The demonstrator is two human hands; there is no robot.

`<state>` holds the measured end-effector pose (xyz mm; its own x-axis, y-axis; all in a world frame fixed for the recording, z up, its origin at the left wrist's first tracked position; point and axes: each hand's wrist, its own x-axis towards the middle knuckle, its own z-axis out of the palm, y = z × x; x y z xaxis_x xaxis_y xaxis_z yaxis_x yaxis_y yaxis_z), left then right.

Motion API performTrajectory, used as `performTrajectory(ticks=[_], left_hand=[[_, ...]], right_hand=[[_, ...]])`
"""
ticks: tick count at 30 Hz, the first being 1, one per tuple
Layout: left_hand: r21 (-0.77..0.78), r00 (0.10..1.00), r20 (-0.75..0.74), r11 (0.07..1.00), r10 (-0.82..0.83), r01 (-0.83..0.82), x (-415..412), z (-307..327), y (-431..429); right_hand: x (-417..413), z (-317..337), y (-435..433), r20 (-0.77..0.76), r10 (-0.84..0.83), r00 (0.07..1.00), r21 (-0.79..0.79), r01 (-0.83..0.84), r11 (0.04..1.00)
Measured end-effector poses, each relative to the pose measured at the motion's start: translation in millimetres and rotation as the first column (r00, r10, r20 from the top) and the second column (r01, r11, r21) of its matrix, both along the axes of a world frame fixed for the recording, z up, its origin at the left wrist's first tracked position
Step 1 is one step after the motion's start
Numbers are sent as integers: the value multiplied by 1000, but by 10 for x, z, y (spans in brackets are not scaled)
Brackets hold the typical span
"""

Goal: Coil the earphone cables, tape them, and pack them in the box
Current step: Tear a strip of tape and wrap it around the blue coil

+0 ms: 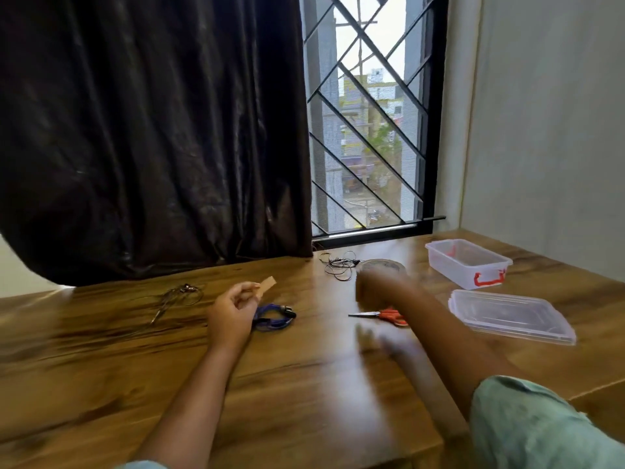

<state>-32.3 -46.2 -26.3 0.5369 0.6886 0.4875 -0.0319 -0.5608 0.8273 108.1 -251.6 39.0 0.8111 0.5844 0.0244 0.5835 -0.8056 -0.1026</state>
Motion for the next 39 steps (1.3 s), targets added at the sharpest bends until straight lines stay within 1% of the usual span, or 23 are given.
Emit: performTrajectory(ticks=[1,2,3,4,5,8,10,12,14,15,17,18,19,23,25,28,30,31,33,35,37,38,39], left_hand=[[-32,1000,4,999,-12,12,10,8,-12],[-23,999,-13,999,-39,39,30,15,-30],[25,996,-52,997,-73,75,51,13,-27],[80,989,-105,990,-104,113,63,7,-11],[120,982,-146,983,-122,140,72,3,19],[178,975,-184,972,-121,155,66,1,177],[194,977,-181,969,-114,150,83,2,275],[159,976,-177,975,-128,156,119,16,340],[136,973,-182,977,-141,167,163,32,377],[125,971,-182,976,-153,177,170,32,374],[100,968,-162,973,-192,210,159,38,339],[82,966,-148,971,-212,226,156,33,328],[67,965,-137,970,-224,235,152,37,320],[-46,970,-97,975,-221,218,149,55,301],[-94,970,-85,971,-229,221,145,68,288],[-104,971,-96,972,-221,211,167,64,287],[-119,977,-148,984,-153,136,192,32,317],[-111,979,-182,991,-89,70,200,11,353],[-3,962,-272,999,32,-34,196,-22,427],[174,896,-433,984,96,-21,184,-35,427],[361,785,-590,931,189,47,189,-40,350],[421,755,-615,904,228,70,200,-47,317],[438,753,-613,896,239,72,211,-60,300]], right_hand=[[-14,-42,148,-60,43,997,149,-33,988],[-78,-74,284,-171,110,979,347,-44,937],[-144,-105,426,-254,180,950,501,-30,865],[-210,-137,554,-301,236,924,602,-8,799],[-258,-174,665,-317,286,904,667,-2,745],[-301,-335,928,-306,393,867,751,-33,659],[-236,-408,1041,-266,442,857,773,-84,629],[-166,-438,1096,-204,451,869,791,-126,599],[-75,-451,1152,-198,464,864,826,-107,553],[-51,-455,1175,-213,490,845,839,-99,535],[-33,-480,1223,-232,525,819,822,-124,556],[-33,-499,1249,-214,521,826,798,-159,581],[-36,-509,1273,-187,517,835,792,-183,583],[-19,-514,1280,-126,534,836,836,-200,510],[-23,-517,1260,-120,538,835,840,-203,503],[-39,-530,1284,-66,468,881,822,-218,526],[-58,-535,1299,1,410,912,807,-242,539],[-68,-531,1295,26,392,919,810,-250,531],[-62,-532,1273,35,391,920,826,-246,507],[-52,-523,1234,5,421,907,818,-245,520],[-53,-533,1218,-4,443,897,768,-281,576],[-47,-548,1225,33,439,898,725,-323,608],[-40,-561,1233,93,435,896,674,-379,635]])
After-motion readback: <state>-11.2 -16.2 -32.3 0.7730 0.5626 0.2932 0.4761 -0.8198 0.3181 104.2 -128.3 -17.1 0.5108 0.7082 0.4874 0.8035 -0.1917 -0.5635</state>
